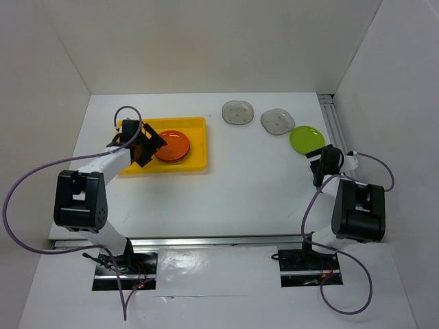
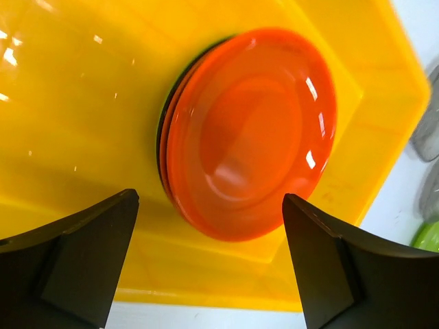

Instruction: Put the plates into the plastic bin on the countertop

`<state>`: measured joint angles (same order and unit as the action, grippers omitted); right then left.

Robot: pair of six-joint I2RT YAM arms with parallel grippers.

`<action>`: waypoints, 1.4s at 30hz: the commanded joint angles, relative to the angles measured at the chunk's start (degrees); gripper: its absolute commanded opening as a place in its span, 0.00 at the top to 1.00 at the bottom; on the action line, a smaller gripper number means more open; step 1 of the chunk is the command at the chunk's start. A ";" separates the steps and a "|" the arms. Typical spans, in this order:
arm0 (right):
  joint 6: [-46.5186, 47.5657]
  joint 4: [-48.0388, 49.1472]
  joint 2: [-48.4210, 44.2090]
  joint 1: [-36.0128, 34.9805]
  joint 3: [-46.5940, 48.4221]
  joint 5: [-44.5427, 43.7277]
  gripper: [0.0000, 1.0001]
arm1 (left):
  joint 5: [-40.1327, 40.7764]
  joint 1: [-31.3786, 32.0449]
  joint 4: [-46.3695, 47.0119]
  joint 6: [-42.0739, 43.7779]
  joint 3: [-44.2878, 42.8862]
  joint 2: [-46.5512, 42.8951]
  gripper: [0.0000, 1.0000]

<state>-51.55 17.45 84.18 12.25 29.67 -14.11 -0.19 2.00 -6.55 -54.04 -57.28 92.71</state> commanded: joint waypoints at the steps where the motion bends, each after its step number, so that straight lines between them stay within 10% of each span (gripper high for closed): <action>1: 0.49 1.36 3.96 3.30 2.23 1.70 0.00 | 2.54 2.04 -4.33 1.39 -3.09 -2.35 0.01; 26: 1.45 -4.35 24.09 5.33 15.94 11.30 0.42 | 3.44 7.40 -13.93 5.09 1.03 -18.53 0.01; 33: 1.45 -6.91 25.33 5.33 17.08 11.91 0.62 | 3.44 7.40 -13.93 5.09 1.55 -18.53 0.01; 38: 1.45 -10.06 25.86 4.80 18.23 11.38 1.00 | 3.44 7.40 -13.41 5.61 2.08 -18.53 0.01; 42: 1.45 -13.76 21.93 4.10 19.37 11.38 1.00 | 0.72 7.40 -12.27 6.84 2.08 -18.53 0.01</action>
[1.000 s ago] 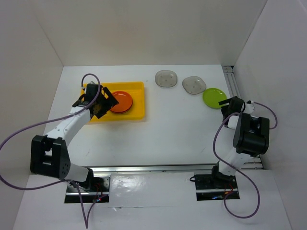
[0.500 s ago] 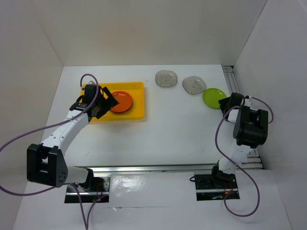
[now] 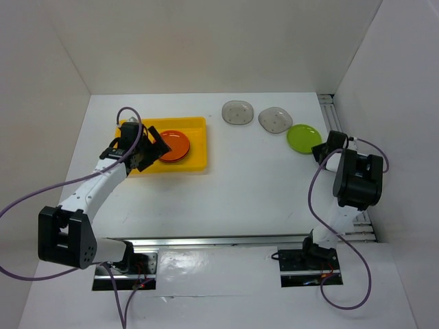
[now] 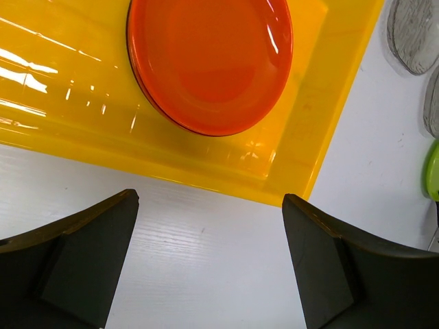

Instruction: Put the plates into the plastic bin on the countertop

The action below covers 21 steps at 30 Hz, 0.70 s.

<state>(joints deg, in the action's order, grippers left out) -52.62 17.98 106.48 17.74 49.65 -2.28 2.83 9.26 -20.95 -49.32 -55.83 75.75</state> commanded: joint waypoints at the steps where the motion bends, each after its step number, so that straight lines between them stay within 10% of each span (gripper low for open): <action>1: 2.52 -15.24 -2.65 -2.35 -1.82 -1.83 1.00 | -5.09 0.15 2.92 2.73 0.64 -1.57 0.01; 10: 13.06 -24.39 -35.00 -14.56 -8.33 -8.88 1.00 | -27.51 7.70 20.76 5.55 -1.29 1.49 0.01; 21: 24.85 -19.93 -38.35 -23.27 -9.04 17.74 1.00 | -35.61 16.93 39.57 -1.03 -5.51 15.47 0.05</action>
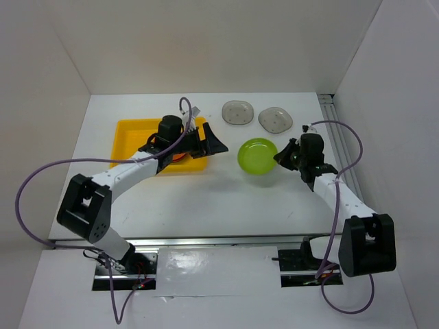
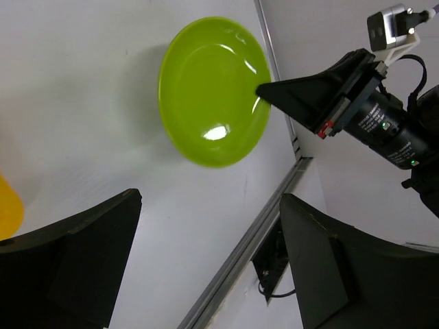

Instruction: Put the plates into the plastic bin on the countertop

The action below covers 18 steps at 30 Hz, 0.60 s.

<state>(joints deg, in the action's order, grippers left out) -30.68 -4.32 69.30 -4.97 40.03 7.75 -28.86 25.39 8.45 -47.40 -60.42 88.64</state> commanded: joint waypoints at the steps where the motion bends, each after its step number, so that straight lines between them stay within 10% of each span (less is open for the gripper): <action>1: 2.38 3.17 -1.88 -1.26 0.57 9.20 1.00 | -3.05 1.50 10.18 -2.96 -0.92 3.29 0.07; 10: -0.08 6.86 -4.08 -3.29 1.19 17.11 1.00 | 1.79 2.74 8.33 -0.15 -1.28 6.54 0.15; 16: -3.69 13.63 -2.94 -5.84 -1.97 21.78 1.00 | 1.26 2.74 9.04 -2.00 -1.88 9.09 0.82; 18: -4.21 14.42 -1.63 -7.24 -2.50 21.78 1.00 | 1.26 2.74 8.34 -2.00 -2.41 9.09 0.88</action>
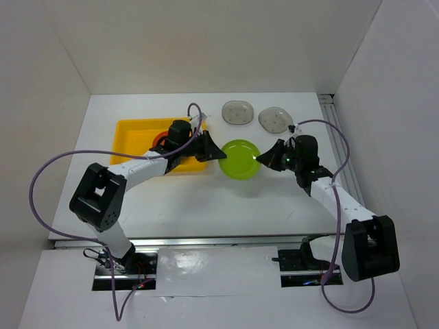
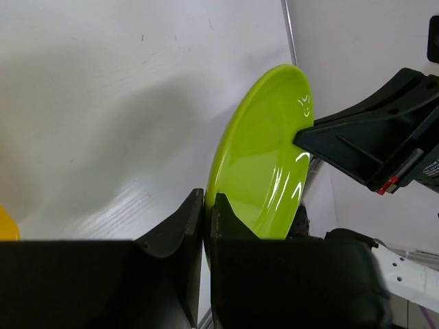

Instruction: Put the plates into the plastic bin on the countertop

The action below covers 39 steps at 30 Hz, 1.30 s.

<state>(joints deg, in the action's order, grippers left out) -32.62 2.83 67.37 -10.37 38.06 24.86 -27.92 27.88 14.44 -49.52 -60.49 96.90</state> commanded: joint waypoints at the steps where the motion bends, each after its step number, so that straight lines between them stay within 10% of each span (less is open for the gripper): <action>1: -2.97 8.58 0.30 -2.37 -0.53 5.37 1.00 | 0.32 0.25 1.74 0.12 -2.35 0.83 0.88; 5: -3.07 9.49 2.05 -2.99 -0.54 3.63 0.92 | 2.69 0.25 -2.73 1.26 -4.72 0.31 1.00; 6: -2.28 7.91 2.06 -2.99 -0.01 -2.13 0.34 | 4.35 0.25 -6.92 1.26 -4.73 -0.39 1.00; 7: -1.31 4.32 2.06 -2.99 0.51 -5.93 0.05 | 9.24 -0.36 -9.31 1.26 -5.60 -1.44 1.00; 8: -0.61 2.55 2.06 -2.99 1.39 -9.88 0.00 | 12.07 -1.67 -11.34 1.26 -5.60 -4.24 1.00; 14: -0.60 -4.50 7.94 1.57 5.35 -28.55 0.00 | 27.47 -10.02 -20.94 -1.99 -3.15 -13.05 1.00; 29: -2.01 0.42 28.68 14.41 14.84 -24.17 0.00 | 23.00 -25.86 -20.68 -2.07 -1.83 -4.79 0.99; 32: -2.53 2.79 32.72 17.31 16.16 -22.23 0.00 | 25.36 -25.86 -21.73 -2.07 -0.69 -6.54 0.73; 35: -2.53 2.79 37.20 18.02 20.36 -20.65 0.00 | 26.51 -25.86 -22.95 -2.07 -0.68 -8.48 0.17; 39: -2.53 2.79 44.15 18.02 26.25 -16.87 0.00 | 27.83 -25.86 -26.03 -1.55 -1.30 -9.72 0.00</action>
<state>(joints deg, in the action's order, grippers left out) -35.09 5.28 107.15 8.12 60.51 4.60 -1.76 1.96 -10.41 -51.20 -61.19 90.26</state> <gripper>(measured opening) 0.999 0.989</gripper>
